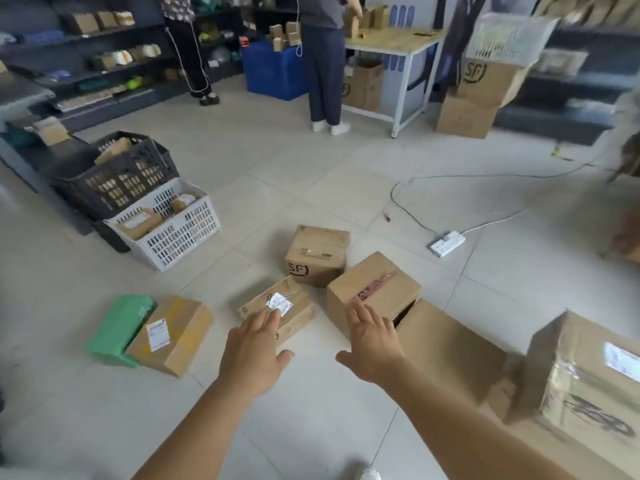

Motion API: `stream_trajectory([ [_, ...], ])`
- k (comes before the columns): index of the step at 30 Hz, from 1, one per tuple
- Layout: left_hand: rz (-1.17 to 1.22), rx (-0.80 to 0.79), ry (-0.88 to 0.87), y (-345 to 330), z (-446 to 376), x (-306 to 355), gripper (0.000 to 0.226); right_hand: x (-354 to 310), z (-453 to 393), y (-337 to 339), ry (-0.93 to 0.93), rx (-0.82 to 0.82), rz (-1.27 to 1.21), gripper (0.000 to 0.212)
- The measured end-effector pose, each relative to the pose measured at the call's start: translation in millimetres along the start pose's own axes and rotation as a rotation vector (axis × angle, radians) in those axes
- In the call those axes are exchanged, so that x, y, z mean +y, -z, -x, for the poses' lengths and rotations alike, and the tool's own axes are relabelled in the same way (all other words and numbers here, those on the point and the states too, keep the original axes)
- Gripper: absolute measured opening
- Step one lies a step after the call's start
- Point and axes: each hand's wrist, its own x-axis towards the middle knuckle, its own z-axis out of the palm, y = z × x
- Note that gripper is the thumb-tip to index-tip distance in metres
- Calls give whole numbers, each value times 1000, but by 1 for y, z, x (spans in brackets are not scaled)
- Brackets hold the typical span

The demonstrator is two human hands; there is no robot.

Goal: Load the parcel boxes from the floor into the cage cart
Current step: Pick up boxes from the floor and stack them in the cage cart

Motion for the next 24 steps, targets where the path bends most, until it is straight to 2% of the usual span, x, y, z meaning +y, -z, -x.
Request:
stream_trajectory([
  [12,-29,-182,-237,-42,-126,134,75,152,-12,20,-380,59,-192,77],
  [18,-36,-286,-387,-65,-170,187,79,204,-9,5,-634,59,-331,91],
  [24,-54,-368,-550,-81,-214,238,79,239,-7,-4,-878,102,-449,91],
])
